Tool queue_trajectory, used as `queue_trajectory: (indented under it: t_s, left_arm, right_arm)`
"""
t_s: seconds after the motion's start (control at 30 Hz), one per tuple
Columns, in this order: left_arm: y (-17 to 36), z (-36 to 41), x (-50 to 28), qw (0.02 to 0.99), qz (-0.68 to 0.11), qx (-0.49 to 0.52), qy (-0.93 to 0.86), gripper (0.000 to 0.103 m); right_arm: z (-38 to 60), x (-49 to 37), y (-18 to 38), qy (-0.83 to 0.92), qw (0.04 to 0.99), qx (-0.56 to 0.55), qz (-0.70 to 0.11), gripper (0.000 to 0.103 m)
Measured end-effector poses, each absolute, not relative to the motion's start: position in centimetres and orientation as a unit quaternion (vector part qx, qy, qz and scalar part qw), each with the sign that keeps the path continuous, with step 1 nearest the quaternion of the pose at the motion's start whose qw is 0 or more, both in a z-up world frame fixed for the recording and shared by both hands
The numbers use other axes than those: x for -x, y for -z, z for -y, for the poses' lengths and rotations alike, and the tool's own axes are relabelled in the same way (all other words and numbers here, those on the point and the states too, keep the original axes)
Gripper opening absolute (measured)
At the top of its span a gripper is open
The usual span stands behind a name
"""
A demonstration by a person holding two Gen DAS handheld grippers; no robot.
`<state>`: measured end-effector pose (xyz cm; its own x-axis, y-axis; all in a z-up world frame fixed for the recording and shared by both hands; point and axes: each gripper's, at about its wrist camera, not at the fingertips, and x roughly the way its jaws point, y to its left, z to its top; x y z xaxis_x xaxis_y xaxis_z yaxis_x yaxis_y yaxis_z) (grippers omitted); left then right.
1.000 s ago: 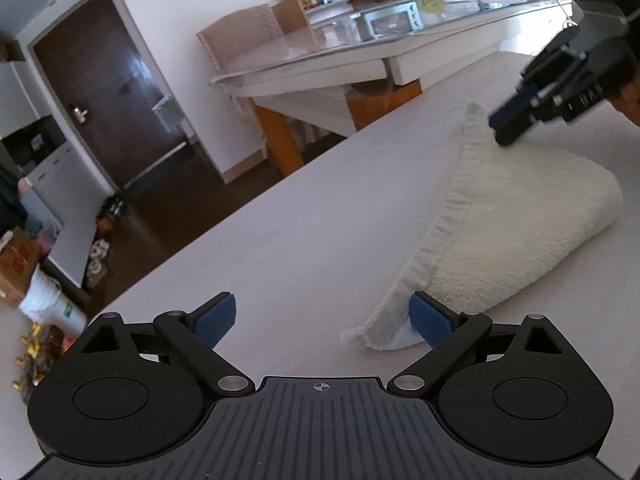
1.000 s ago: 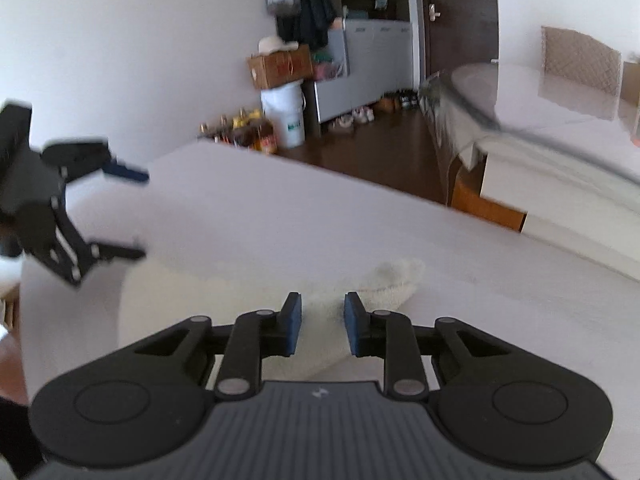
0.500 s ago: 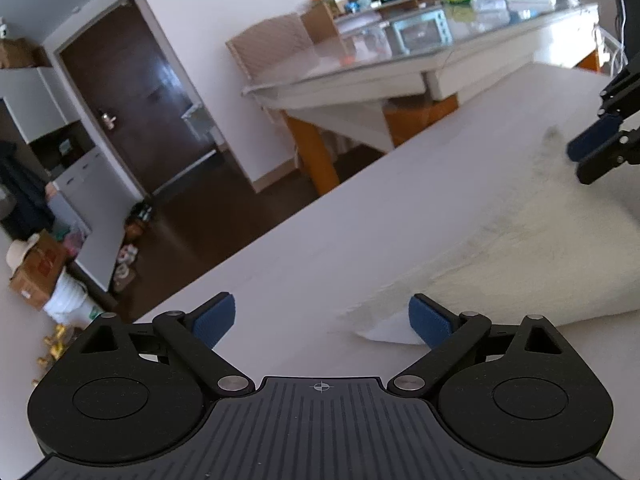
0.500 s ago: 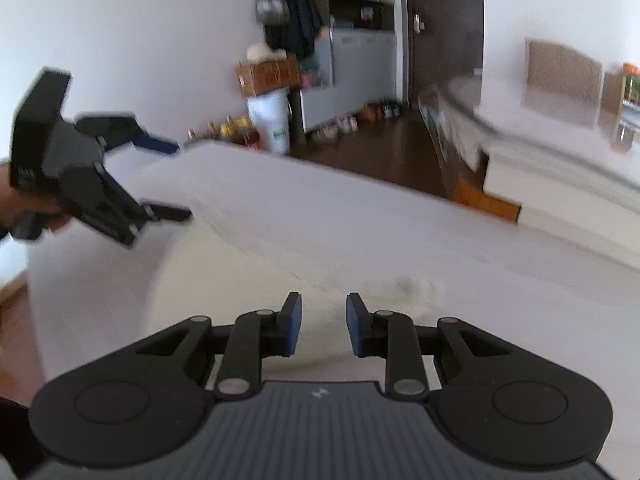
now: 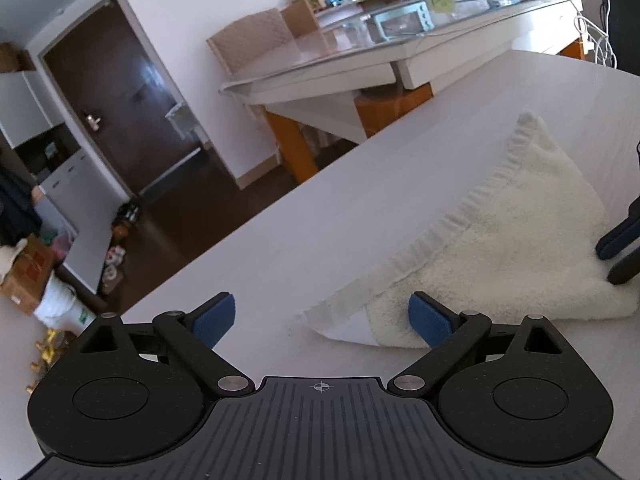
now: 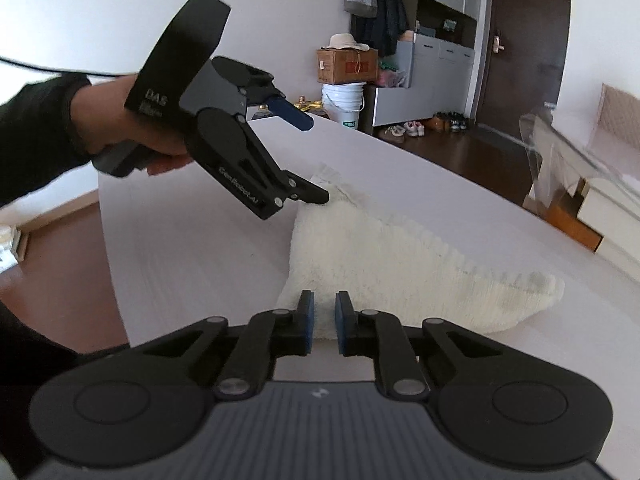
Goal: Fold towel
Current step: 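Release the towel and pull the right gripper back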
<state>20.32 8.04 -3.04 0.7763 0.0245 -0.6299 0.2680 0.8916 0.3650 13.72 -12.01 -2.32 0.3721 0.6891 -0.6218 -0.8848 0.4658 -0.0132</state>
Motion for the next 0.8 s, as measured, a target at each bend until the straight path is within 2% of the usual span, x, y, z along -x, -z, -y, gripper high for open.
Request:
queue_trajectory:
  t_s: [0.17,0.43,0.8]
  left_arm:
    - [3.0,-8.8,-20.7,0.918,-0.329,-0.214,0.055,0.097]
    - [3.1,-9.3,-21.3,0.919,-0.337,-0.198,0.054,0.098]
    - [3.0,-11.2,-21.0,0.923,-0.341,-0.178,0.012,0.097]
  right_arm:
    - [14.1,-16.5,0.5,-0.470,0.831,0.098,-0.282,0.015]
    - [15.3,-21.1,1.9,-0.404,0.851,0.094,-0.320,0.015]
    - [16.3,-21.3,2.0,-0.386,0.863,0.052,-0.322,0.016]
